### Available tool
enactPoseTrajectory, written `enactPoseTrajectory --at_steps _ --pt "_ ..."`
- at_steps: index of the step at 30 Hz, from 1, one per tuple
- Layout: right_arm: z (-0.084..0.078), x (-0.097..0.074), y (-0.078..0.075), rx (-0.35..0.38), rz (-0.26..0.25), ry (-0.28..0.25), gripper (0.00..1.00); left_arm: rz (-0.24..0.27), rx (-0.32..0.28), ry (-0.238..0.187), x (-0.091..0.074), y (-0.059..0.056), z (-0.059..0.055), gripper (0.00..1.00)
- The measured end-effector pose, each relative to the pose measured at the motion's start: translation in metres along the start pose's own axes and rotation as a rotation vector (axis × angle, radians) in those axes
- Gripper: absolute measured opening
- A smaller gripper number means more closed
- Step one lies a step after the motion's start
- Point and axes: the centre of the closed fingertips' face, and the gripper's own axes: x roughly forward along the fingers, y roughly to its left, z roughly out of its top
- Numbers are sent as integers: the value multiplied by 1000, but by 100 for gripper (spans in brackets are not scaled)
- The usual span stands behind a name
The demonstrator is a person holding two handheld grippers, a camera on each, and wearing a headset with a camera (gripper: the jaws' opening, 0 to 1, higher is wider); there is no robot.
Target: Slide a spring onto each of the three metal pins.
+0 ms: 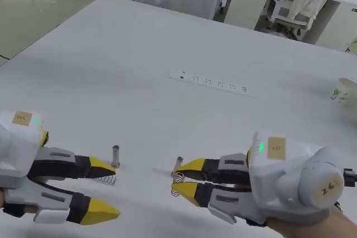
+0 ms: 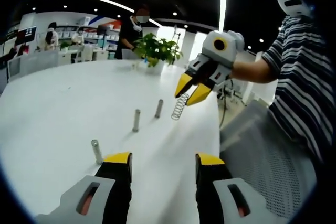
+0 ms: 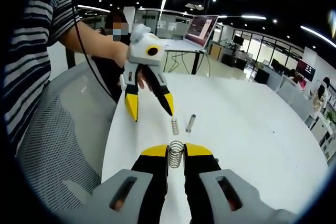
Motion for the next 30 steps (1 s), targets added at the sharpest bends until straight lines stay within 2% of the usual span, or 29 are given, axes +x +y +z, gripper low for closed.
enactPoseTrajectory --at_steps 3,7,11,19,26,30 --pt "-4 0 -1 -7 -10 11 8 31 -12 -7 -7 6 -4 47" --pt "-5 0 -3 -4 -20 11 8 59 -14 1 -13 11 -12 61" --pt "-5 -1 -8 -6 -35 10 8 109 -26 -19 -21 19 -15 68" --pt "-10 -1 -21 21 -74 12 8 185 -55 -71 -37 28 -17 95" --pt "-9 -1 -33 56 -92 -6 7 223 -76 -88 -44 34 -17 95" --pt "-10 0 -47 118 -124 -18 7 234 -92 -108 -47 36 -15 95"
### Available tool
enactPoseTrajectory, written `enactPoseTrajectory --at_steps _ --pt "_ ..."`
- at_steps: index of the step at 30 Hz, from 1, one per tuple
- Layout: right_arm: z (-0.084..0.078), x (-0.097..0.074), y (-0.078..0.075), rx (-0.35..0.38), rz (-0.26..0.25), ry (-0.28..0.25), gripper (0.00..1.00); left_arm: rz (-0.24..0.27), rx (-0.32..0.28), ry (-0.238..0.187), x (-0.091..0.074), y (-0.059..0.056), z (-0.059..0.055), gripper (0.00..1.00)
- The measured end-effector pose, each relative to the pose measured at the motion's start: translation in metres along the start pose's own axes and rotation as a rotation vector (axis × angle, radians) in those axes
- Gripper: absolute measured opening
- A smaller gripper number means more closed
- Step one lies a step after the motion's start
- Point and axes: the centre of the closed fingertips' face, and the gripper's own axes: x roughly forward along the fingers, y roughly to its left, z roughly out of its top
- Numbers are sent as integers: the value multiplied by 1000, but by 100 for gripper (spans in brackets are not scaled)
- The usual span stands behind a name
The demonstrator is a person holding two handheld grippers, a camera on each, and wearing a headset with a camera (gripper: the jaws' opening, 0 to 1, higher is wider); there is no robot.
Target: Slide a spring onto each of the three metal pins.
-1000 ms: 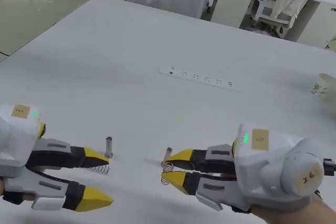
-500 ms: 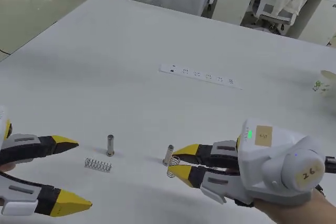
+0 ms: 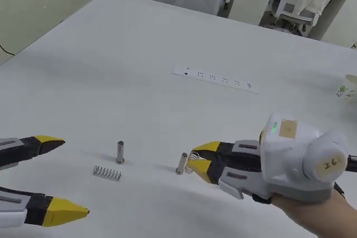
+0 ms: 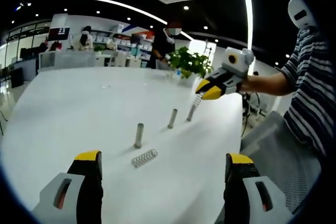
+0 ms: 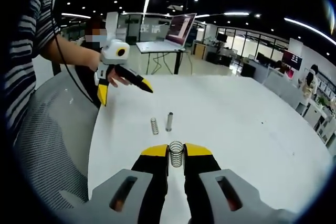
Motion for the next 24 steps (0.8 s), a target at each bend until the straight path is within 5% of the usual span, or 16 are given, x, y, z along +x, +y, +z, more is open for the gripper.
enactPoseTrajectory --at_steps 12,24 --pt "3 1 -30 158 -58 -40 7 15 -10 -12 -6 3 -2 98" --pt "5 15 -35 159 -47 -25 7 7 -16 -18 -2 1 2 98"
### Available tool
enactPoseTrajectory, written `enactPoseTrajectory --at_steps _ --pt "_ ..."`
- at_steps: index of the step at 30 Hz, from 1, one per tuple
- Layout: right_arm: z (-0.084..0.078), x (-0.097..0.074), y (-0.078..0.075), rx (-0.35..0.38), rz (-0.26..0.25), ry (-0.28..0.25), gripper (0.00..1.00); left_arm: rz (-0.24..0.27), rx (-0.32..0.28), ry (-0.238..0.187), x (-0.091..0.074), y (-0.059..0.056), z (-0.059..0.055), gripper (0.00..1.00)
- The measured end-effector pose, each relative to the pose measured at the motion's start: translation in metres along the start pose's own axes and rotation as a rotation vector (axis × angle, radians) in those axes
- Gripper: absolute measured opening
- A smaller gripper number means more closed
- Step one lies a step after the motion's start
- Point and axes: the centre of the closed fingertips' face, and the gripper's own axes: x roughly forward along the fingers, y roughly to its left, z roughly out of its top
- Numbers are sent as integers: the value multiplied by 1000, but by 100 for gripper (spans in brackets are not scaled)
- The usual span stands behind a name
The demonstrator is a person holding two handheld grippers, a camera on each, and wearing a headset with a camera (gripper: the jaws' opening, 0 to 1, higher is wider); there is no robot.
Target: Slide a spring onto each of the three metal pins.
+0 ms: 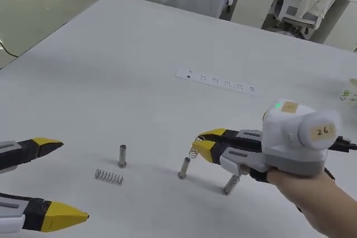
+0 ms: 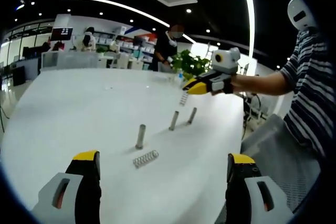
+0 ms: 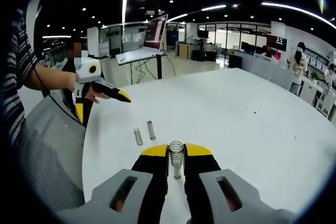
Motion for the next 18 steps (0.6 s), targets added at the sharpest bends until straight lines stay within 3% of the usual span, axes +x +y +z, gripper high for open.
enactPoseTrajectory --at_steps 18 --pt "-18 14 -3 2 12 56 8 5 -15 11 -4 1 -4 98"
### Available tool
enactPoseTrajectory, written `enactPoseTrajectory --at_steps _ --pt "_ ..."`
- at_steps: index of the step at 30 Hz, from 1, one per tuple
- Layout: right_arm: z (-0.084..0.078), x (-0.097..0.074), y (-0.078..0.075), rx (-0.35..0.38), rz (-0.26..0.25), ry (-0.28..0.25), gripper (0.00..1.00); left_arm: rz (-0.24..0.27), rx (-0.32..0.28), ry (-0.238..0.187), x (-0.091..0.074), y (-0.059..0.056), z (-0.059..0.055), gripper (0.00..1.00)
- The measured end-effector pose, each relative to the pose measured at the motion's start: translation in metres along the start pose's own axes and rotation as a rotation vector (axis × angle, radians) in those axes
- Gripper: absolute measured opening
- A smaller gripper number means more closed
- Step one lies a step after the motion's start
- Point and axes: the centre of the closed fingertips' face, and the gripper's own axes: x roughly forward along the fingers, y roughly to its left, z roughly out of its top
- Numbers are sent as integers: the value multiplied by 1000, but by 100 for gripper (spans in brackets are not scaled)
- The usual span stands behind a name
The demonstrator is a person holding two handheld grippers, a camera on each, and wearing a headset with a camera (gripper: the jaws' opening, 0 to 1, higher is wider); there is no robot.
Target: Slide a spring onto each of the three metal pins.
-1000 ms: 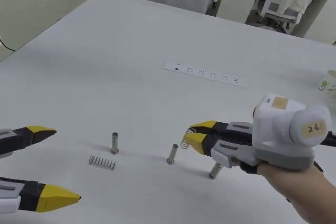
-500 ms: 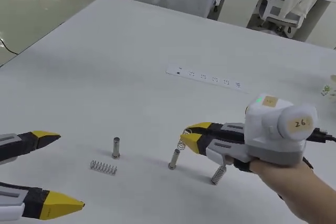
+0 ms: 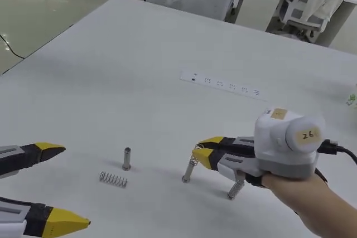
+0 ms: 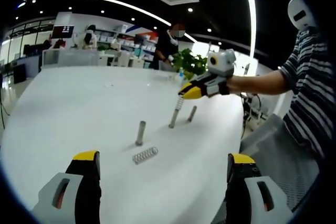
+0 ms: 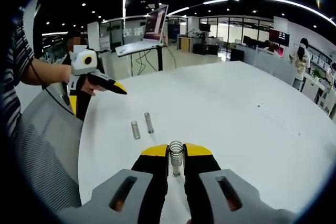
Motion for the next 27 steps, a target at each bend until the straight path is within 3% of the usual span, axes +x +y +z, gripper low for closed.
enactPoseTrajectory --at_steps 16,21,27 --pt "-31 22 9 -4 28 85 8 -2 -8 14 -2 -5 -8 98" --pt "-39 25 9 5 20 93 8 4 -15 0 -3 -3 -5 98" --pt "-48 27 10 -37 17 119 8 5 -20 -2 -2 -3 -6 98"
